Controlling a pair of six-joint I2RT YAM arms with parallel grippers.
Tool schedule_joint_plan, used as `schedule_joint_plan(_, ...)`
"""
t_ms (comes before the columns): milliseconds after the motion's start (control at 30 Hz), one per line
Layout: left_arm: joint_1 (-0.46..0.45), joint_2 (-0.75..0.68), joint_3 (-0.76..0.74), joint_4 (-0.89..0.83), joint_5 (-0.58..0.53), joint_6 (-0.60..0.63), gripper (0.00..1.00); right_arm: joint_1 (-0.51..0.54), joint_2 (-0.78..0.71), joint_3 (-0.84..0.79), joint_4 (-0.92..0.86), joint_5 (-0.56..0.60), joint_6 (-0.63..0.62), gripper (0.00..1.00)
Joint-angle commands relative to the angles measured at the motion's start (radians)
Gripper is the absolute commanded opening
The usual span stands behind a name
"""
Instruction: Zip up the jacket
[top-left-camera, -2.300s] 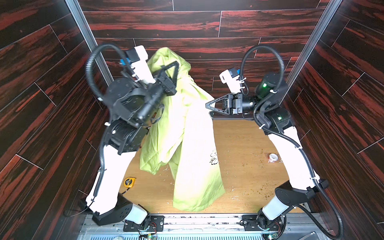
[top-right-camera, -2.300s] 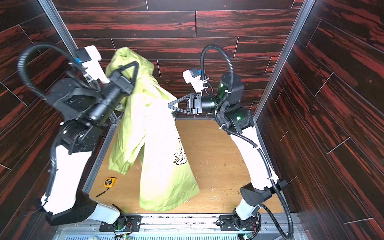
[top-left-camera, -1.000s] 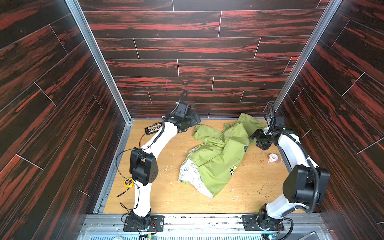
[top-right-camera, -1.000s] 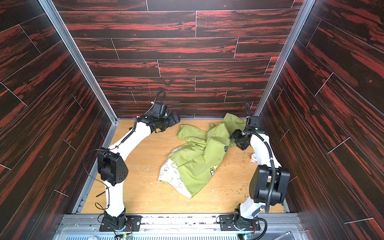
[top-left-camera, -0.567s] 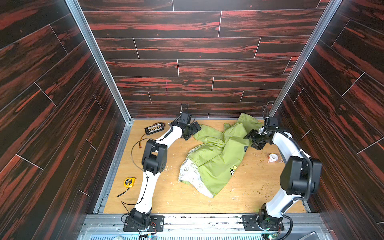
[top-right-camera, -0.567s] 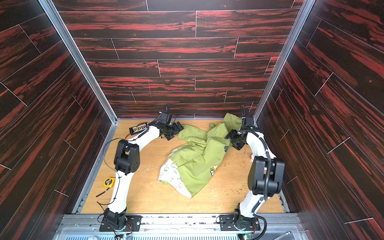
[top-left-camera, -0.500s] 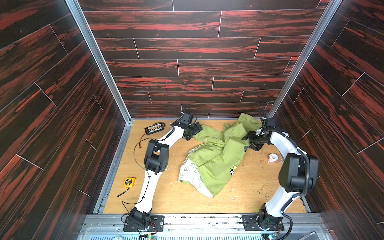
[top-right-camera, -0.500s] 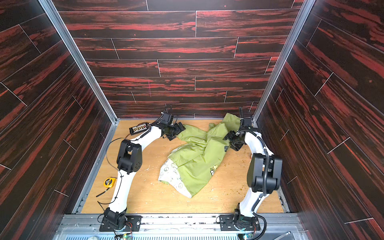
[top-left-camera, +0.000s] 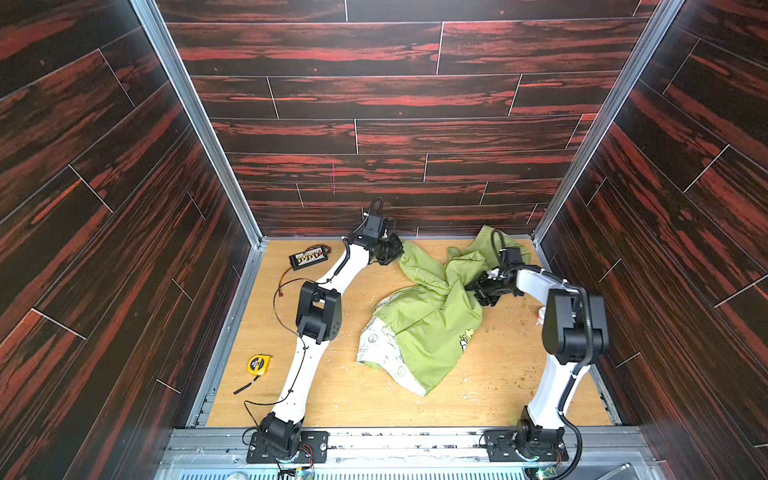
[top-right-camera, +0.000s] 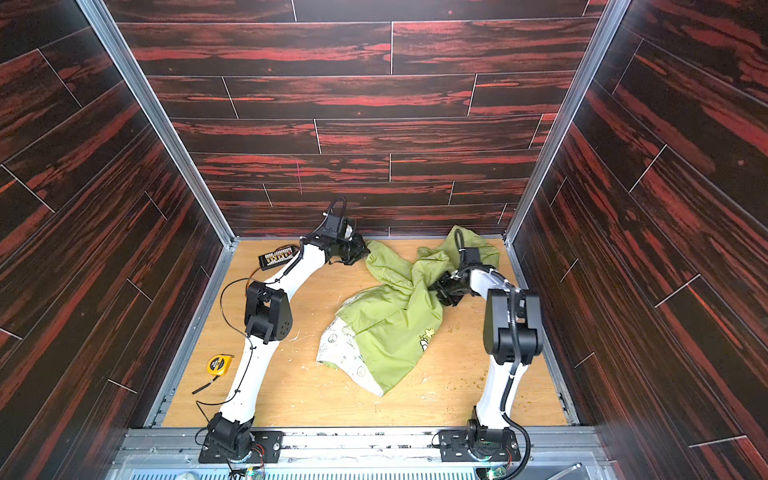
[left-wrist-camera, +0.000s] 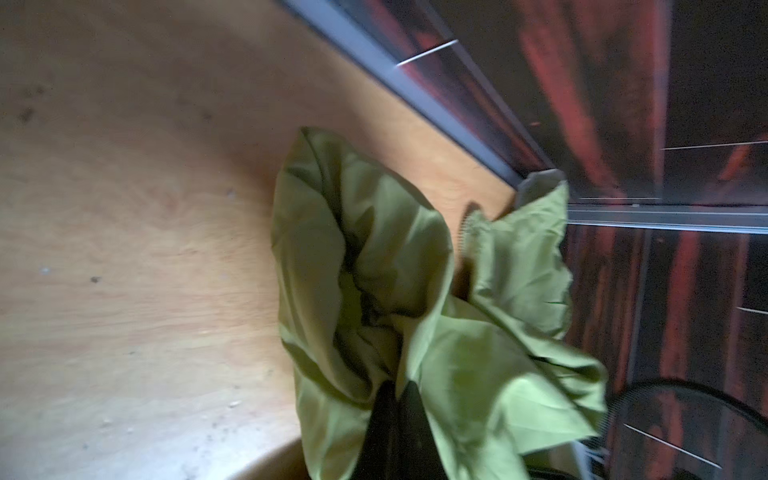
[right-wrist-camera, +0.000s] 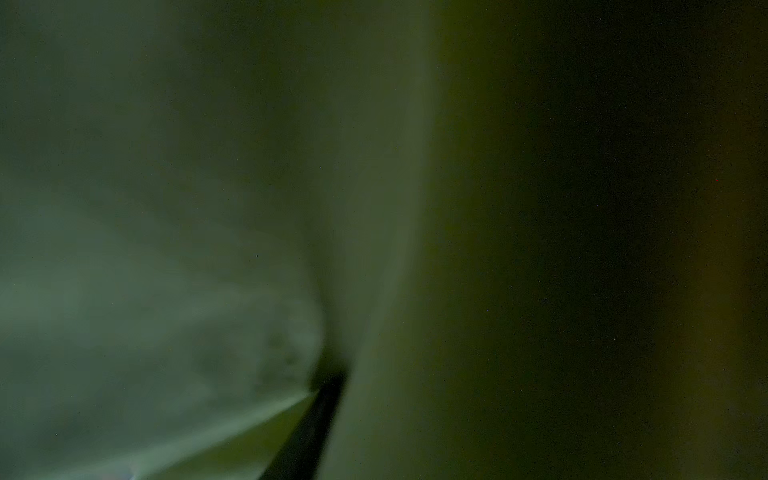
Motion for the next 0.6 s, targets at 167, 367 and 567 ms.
schedule_joint_plan(167, -0.001, -0.284, 0.118, -0.046, 0.129, 0.003, 0.0, 0.158, 0.231, 0.255, 0.276, -0.235, 0.228, 0.34)
schedule_joint_plan(367, -0.038, -0.361, 0.137, 0.064, 0.261, -0.059, 0.0, 0.224, 0.36, 0.477, 0.614, -0.337, 0.533, 0.38)
schedule_joint_plan(567, -0.107, -0.382, 0.149, 0.081, 0.31, -0.067, 0.0, 0.144, 0.286, 0.581, 0.12, -0.206, 0.307, 0.67)
